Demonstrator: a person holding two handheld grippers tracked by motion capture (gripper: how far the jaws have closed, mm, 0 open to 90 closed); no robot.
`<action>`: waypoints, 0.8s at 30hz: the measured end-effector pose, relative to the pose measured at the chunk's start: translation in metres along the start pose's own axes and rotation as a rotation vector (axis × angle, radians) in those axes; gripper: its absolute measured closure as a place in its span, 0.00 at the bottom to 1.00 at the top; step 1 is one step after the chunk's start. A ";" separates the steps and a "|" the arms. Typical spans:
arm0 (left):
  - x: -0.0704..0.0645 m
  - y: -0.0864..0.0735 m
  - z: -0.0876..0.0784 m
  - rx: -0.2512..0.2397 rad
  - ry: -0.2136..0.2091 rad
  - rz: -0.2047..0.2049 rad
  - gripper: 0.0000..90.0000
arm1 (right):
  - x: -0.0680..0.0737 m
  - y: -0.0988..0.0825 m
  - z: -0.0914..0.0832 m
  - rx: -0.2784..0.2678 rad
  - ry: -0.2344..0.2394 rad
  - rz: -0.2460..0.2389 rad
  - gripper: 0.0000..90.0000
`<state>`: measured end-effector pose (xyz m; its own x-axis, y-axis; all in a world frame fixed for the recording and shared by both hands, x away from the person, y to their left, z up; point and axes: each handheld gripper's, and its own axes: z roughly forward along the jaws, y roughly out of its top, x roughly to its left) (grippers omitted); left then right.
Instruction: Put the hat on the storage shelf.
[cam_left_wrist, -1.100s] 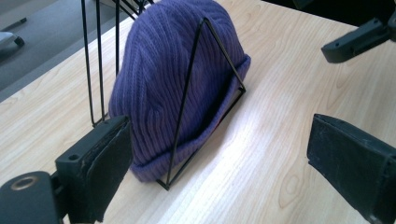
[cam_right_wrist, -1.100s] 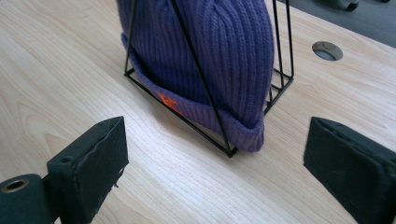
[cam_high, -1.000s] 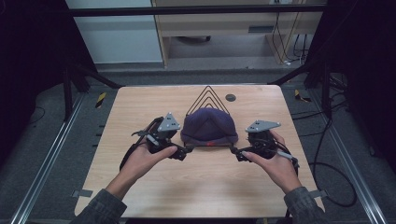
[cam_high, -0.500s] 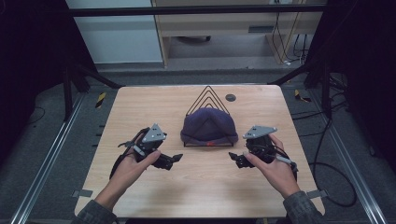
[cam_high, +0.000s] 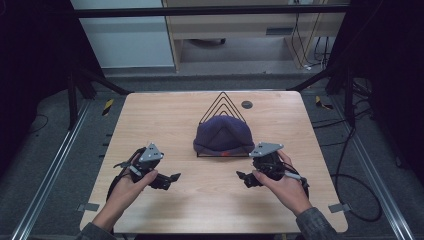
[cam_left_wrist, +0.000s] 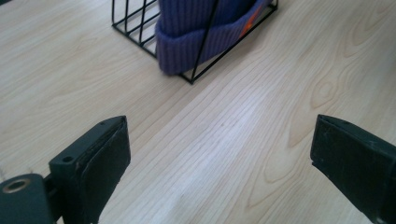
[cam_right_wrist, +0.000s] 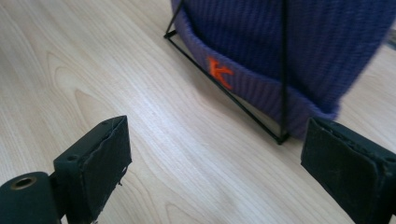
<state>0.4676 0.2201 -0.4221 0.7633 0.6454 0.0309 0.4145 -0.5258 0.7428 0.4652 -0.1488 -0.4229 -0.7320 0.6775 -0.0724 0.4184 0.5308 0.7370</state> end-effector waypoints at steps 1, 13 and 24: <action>0.001 -0.002 0.001 0.006 0.006 -0.004 0.05 | 0.001 0.000 0.002 0.002 0.002 -0.003 0.09; 0.014 -0.030 0.015 0.082 0.031 -0.037 0.05 | 0.022 -0.009 0.038 0.051 0.080 -0.026 0.12; 0.028 -0.048 0.026 0.144 0.093 -0.065 0.05 | 0.028 -0.011 0.061 0.056 0.103 -0.016 0.12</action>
<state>0.4824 0.2492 -0.4741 0.6862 0.7255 0.0523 0.5334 -0.5508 0.6419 0.4727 -0.1043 -0.4744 -0.7892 0.6141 -0.0119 0.4334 0.5706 0.6976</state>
